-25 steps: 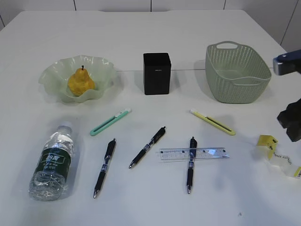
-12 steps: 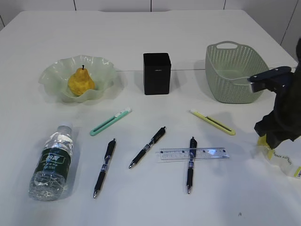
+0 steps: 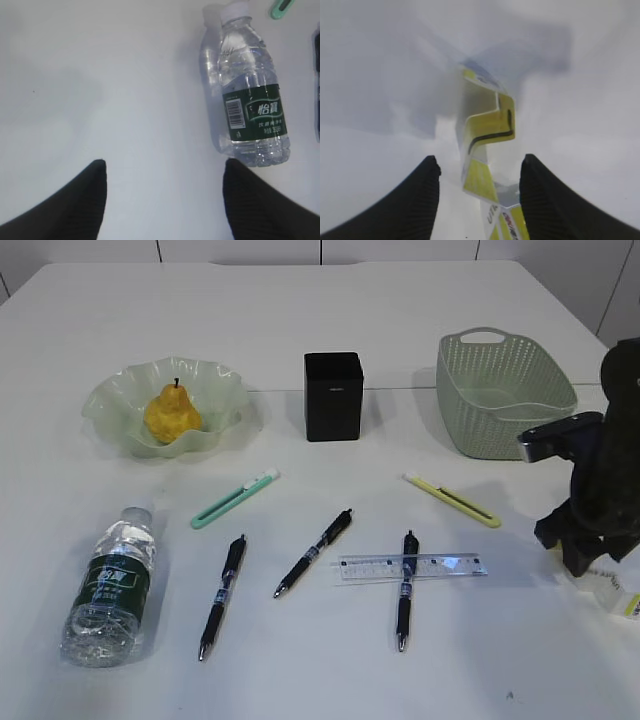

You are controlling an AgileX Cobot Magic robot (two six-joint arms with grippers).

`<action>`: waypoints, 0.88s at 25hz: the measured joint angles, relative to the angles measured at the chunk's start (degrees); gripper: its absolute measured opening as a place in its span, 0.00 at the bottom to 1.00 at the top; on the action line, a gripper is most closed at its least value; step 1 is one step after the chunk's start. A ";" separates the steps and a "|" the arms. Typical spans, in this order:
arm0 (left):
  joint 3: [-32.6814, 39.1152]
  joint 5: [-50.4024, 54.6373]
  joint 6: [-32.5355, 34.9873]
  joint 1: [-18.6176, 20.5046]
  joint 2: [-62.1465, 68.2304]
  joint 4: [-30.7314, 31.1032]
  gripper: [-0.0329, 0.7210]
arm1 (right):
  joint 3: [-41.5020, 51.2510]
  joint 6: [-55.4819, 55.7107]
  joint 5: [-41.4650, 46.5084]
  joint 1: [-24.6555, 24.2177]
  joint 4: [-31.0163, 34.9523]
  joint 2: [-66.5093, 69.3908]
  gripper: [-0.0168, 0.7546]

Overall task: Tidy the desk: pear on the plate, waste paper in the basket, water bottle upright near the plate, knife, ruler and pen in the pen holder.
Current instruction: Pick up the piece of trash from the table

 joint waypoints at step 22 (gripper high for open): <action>0.00 -1.26 0.09 0.00 0.00 0.10 0.70 | -0.13 0.22 -1.10 -1.80 1.82 2.51 0.02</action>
